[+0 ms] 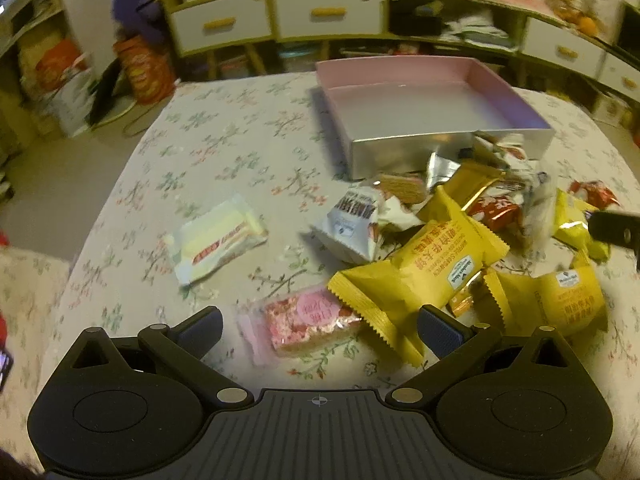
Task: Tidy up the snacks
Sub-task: 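Grasp a yellow waffle sandwich pack with the right tool while the left tool grasps another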
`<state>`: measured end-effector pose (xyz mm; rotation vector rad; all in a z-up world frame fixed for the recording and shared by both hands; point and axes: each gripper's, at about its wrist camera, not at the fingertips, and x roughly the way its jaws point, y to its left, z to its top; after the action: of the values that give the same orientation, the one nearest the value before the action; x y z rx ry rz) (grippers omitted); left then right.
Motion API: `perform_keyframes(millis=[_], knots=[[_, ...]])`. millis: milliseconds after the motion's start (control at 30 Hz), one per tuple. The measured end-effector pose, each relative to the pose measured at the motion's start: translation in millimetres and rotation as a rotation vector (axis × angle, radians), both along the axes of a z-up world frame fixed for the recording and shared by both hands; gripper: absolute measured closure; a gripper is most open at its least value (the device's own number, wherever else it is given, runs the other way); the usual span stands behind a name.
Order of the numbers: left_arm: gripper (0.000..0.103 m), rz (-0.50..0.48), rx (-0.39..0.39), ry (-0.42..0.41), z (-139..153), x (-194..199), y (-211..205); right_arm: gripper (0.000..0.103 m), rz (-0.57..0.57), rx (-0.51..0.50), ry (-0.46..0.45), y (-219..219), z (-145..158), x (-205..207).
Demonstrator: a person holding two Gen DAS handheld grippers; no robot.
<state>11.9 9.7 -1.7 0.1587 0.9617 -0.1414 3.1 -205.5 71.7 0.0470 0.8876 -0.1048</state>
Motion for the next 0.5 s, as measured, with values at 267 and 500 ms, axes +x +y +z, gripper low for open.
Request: perform_keyframes(millis=[267,500], knots=[[0.0,-0.183,-0.076,-0.03,7.3,9.7,3.6,0.001,0.146,0.106,0.05,-17.1,-1.5,11.0],[0.007,-0.331,-0.15,-0.058,7.5,14.2,-5.3,0.001,0.499,0.079,0.068,-9.3,-9.1,7.6]])
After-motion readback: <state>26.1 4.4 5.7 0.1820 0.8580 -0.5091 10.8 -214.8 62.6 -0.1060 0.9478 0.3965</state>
